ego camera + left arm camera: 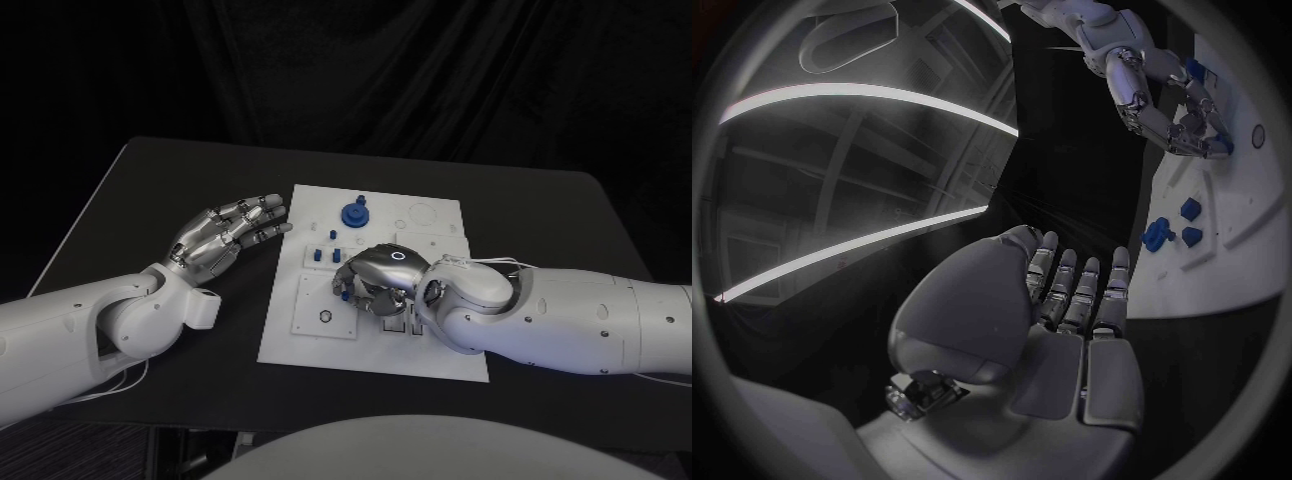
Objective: Assemble the parts on the task board
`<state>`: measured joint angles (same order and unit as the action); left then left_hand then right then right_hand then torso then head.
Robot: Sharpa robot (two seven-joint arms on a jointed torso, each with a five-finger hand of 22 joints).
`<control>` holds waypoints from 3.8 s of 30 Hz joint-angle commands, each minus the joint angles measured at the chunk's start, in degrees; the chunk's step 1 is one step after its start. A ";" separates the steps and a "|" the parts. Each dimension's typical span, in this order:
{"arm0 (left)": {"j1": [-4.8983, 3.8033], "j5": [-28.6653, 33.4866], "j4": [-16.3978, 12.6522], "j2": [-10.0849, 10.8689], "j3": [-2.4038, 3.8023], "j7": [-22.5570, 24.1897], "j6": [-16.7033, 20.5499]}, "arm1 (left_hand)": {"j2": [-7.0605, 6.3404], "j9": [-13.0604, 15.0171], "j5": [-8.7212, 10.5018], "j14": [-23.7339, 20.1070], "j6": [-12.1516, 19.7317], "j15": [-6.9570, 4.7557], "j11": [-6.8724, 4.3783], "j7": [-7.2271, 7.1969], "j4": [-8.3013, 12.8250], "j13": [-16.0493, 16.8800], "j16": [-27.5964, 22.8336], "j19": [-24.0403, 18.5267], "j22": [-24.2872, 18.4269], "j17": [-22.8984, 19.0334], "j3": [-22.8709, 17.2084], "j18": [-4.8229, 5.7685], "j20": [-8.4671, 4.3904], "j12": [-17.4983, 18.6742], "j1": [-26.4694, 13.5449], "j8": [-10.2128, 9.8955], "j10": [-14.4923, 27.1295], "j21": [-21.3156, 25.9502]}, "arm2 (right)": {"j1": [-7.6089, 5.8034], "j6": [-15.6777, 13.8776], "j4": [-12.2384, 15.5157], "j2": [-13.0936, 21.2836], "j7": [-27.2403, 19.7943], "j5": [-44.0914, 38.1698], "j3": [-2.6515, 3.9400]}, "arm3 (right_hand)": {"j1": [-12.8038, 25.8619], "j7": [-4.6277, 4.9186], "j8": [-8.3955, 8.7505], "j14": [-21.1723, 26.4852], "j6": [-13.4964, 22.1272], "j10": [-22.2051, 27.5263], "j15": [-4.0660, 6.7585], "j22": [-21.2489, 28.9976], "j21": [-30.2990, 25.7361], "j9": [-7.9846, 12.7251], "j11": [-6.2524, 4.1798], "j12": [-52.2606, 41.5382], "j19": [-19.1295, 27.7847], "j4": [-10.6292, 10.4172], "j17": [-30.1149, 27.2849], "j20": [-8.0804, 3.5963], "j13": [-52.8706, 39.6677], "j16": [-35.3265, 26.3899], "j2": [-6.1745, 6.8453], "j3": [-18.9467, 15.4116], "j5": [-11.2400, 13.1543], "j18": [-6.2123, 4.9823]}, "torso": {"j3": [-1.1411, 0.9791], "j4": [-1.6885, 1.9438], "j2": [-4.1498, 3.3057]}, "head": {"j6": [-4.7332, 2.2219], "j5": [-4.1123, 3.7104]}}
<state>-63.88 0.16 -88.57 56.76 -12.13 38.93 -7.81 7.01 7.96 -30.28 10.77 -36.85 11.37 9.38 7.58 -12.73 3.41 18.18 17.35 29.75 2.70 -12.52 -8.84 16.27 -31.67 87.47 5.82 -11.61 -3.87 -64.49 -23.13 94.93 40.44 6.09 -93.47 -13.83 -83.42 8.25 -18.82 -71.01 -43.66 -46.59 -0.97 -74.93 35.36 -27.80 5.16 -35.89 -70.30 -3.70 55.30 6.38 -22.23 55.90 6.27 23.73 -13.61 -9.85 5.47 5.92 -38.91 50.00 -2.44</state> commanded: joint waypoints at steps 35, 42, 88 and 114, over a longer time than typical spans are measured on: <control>0.61 0.28 0.64 -0.57 0.05 1.32 -0.69 | 0.15 -0.02 0.44 0.03 -0.57 0.17 0.73 0.39 -0.08 0.17 0.40 0.49 -0.12 0.10 -0.56 -0.10 0.20 -0.99 -0.83 0.58 -0.48 -0.14 | -6.90 2.69 7.30 15.13 6.67 0.32 0.25 | -0.96 -0.54 11.69 -4.09 -1.06 10.27 -1.62 -5.19 8.16 11.82 2.53 4.94 -5.92 -4.09 6.52 1.83 4.45 9.11 -0.02 -5.50 0.36 2.31 | 0.10 0.13 0.12 | 0.00 -0.25; 0.66 0.28 1.03 -1.05 0.05 1.28 -0.88 | 0.17 -0.02 0.42 0.02 -0.58 0.18 0.83 0.39 -0.12 0.20 0.38 0.51 -0.14 0.10 -0.61 -0.09 0.21 -1.27 -0.90 0.61 -0.63 -0.14 | -6.50 3.23 6.14 16.56 7.73 0.32 -0.22 | -0.27 -1.29 12.49 -4.37 -1.55 10.25 -1.58 -5.32 9.37 13.18 2.67 6.91 -6.20 -4.76 6.76 1.85 6.25 9.68 0.05 -6.15 2.25 2.41 | 0.12 0.01 0.02 | 0.00 -0.13; 1.82 0.27 1.68 -1.59 0.05 0.21 -1.77 | 0.24 -0.06 0.58 -0.02 -0.57 0.23 1.12 0.53 -0.37 0.23 0.39 0.48 -0.32 0.09 -0.78 -0.06 0.23 -1.48 -1.26 0.70 -0.84 -0.10 | -4.72 -0.34 1.95 13.80 4.46 1.35 -0.35 | -4.47 -0.48 7.85 -4.57 -15.21 -11.34 0.94 -5.41 10.62 11.56 -0.90 9.79 -6.53 -4.88 4.45 -0.35 10.45 8.13 -0.80 -3.86 0.37 2.47 | 0.10 0.00 0.12 | 0.00 -0.60; 2.02 0.28 1.76 -1.52 0.05 -0.36 -1.62 | 0.19 -0.07 0.82 0.07 -0.61 0.27 1.35 0.65 -0.55 0.26 0.58 0.54 -0.33 0.12 -0.85 -0.03 0.25 -1.80 -1.54 0.80 -1.05 -0.09 | -8.27 -2.44 10.80 16.66 4.98 2.11 -0.13 | -2.95 -1.78 5.79 -5.73 -17.52 -14.46 1.60 -5.65 12.19 7.79 -1.77 12.86 -7.32 -5.25 4.80 -1.02 11.26 8.27 -0.80 -5.19 2.04 2.73 | 0.13 0.09 0.17 | 0.00 0.03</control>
<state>-61.94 0.18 -86.73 55.33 -12.13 38.28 -8.85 7.12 7.96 -29.86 10.77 -37.26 11.37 10.27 7.99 -13.04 3.63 18.39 17.56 29.44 2.72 -13.15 -8.85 16.48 -33.27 86.51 6.26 -12.53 -3.87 -72.63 -25.71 104.99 57.29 10.60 -91.37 -13.97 -86.74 6.90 -12.05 -76.46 -60.51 -60.51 0.62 -74.91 47.49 -16.17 3.38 -23.34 -77.61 -8.92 60.06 5.62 -11.07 64.15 5.49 18.87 -11.92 -7.56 5.56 5.93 -38.79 50.00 -2.42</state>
